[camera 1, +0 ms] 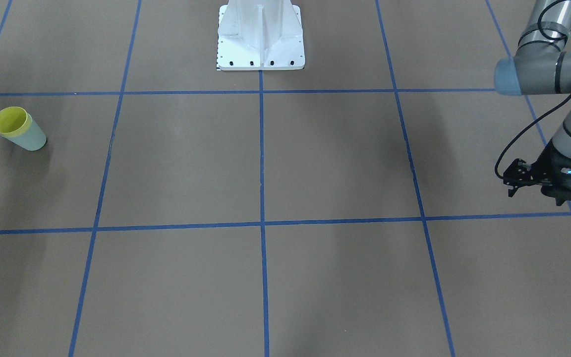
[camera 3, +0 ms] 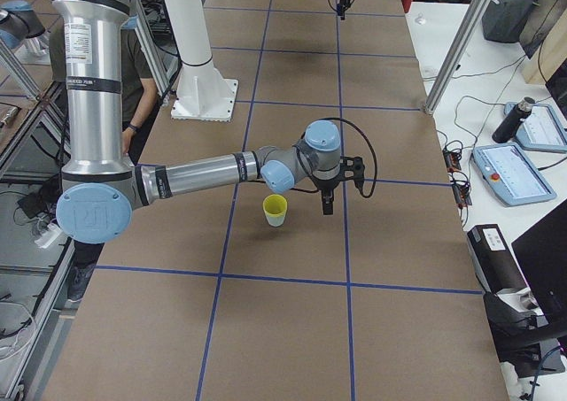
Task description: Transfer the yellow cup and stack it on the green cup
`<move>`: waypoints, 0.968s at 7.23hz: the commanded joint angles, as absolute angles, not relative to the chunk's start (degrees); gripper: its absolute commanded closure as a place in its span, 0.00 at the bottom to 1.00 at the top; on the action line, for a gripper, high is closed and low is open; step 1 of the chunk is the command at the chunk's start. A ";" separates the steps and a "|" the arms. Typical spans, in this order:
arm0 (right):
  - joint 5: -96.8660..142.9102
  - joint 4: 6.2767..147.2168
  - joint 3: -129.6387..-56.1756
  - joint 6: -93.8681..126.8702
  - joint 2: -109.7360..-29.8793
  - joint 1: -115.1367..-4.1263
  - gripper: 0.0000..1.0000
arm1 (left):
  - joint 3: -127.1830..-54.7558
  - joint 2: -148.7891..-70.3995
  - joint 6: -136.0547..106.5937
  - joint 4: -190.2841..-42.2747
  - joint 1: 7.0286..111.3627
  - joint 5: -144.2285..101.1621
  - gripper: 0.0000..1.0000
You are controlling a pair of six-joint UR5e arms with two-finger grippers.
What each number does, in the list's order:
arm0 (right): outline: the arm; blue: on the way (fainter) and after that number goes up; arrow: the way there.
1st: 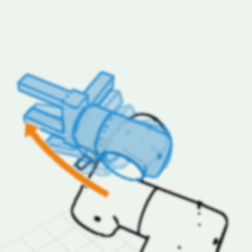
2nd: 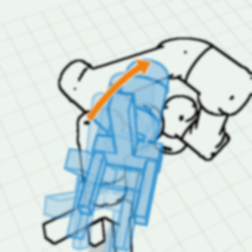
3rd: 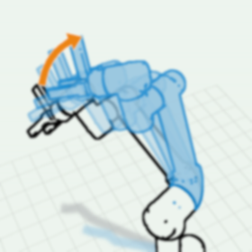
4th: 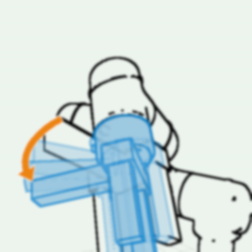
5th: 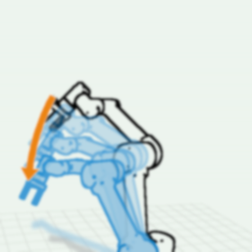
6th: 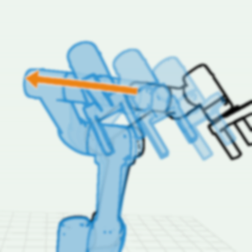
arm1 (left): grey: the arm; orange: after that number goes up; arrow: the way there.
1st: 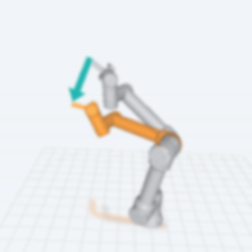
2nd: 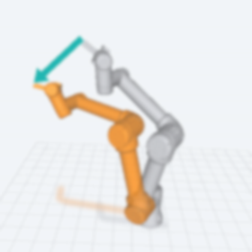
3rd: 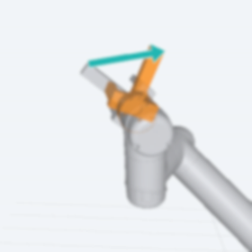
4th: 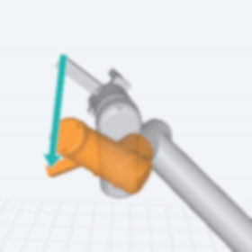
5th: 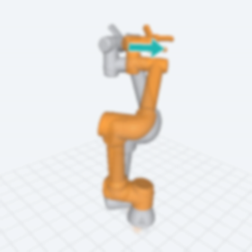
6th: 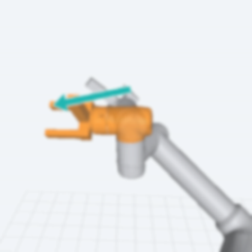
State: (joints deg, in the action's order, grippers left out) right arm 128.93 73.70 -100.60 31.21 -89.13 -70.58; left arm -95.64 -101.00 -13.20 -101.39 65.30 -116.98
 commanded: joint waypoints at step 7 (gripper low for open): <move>129.90 85.52 -94.84 24.52 -81.65 -74.36 0.00 | -99.67 -90.79 -3.78 -97.21 76.99 -133.86 0.00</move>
